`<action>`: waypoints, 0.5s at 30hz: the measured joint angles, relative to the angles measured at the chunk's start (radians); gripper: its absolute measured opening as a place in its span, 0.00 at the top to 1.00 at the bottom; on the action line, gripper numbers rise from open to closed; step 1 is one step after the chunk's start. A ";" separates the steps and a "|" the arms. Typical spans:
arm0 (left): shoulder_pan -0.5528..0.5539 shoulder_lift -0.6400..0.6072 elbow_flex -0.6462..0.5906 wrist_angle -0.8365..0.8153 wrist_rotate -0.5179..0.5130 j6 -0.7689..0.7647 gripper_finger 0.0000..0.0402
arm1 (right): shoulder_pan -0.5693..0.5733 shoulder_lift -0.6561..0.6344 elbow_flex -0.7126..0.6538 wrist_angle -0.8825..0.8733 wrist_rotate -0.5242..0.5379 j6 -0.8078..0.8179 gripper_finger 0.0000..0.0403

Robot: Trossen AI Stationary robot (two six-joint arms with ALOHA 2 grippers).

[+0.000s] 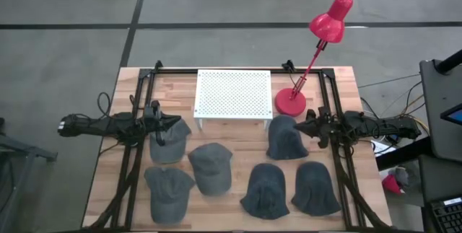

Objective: Pick & Place hat

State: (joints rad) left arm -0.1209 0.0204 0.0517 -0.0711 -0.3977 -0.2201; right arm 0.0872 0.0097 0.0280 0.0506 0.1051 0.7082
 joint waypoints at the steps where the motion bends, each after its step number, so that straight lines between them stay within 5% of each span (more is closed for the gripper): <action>1: 0.000 0.000 0.000 0.000 0.000 0.000 1.00 | 0.000 0.000 0.000 0.014 0.000 0.007 0.98; 10: 0.000 0.000 0.000 0.003 0.000 0.000 1.00 | 0.000 0.014 0.004 0.099 -0.076 0.105 0.98; 15: 0.000 0.000 0.000 0.008 0.000 -0.071 1.00 | 0.013 0.119 0.131 -0.187 -0.142 0.175 0.98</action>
State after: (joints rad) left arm -0.1211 0.0204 0.0513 -0.0629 -0.3977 -0.2914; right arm 0.0997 0.1286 0.1593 -0.1362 -0.0372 0.8836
